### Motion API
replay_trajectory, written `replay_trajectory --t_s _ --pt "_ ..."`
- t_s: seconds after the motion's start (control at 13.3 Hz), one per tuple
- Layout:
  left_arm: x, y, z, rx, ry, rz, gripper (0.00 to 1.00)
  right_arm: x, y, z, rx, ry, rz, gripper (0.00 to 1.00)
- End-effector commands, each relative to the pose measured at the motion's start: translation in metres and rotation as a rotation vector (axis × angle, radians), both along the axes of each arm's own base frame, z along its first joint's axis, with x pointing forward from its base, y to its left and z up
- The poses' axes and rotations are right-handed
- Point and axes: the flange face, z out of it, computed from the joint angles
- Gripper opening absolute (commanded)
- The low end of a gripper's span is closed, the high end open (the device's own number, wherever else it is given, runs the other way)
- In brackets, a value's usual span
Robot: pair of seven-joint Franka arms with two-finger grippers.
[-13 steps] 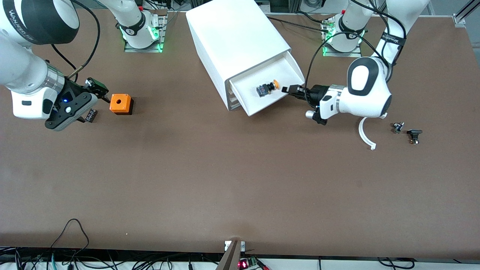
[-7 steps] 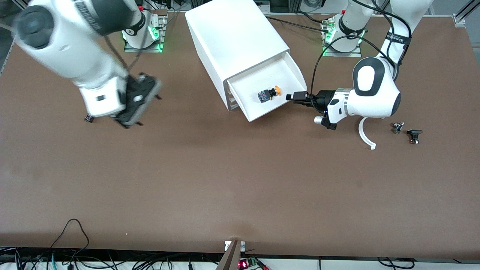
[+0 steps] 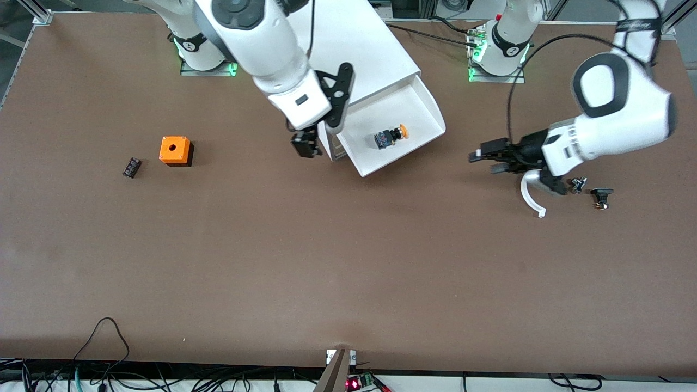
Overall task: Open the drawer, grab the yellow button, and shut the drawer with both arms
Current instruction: 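Withdraw the left gripper while the right gripper reaches into the drawer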
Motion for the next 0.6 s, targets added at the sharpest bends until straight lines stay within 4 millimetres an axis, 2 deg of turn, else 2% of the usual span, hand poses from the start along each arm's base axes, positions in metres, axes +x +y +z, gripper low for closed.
replay_trajectory --t_s 0.0,0.15,0.3,0.38,0.53 --pt "0.006 0.038 0.052 0.122 -0.084 -0.008 1.00 0.006 0.034 -0.001 0.039 -0.032 0.093 1.00" --pt "0.003 0.060 0.089 0.200 -0.066 -0.059 1.00 0.002 0.049 -0.003 0.047 -0.052 0.195 1.00" --pt "0.001 0.075 0.124 0.341 -0.071 -0.116 1.00 -0.012 0.064 -0.010 0.032 -0.047 0.235 1.00" --pt "-0.004 0.080 0.137 0.409 -0.066 -0.129 1.00 -0.020 0.072 -0.015 -0.005 -0.065 0.274 1.00" --pt "-0.014 0.085 0.151 0.499 -0.027 -0.051 1.00 -0.026 0.081 -0.033 -0.054 -0.064 0.323 1.00"
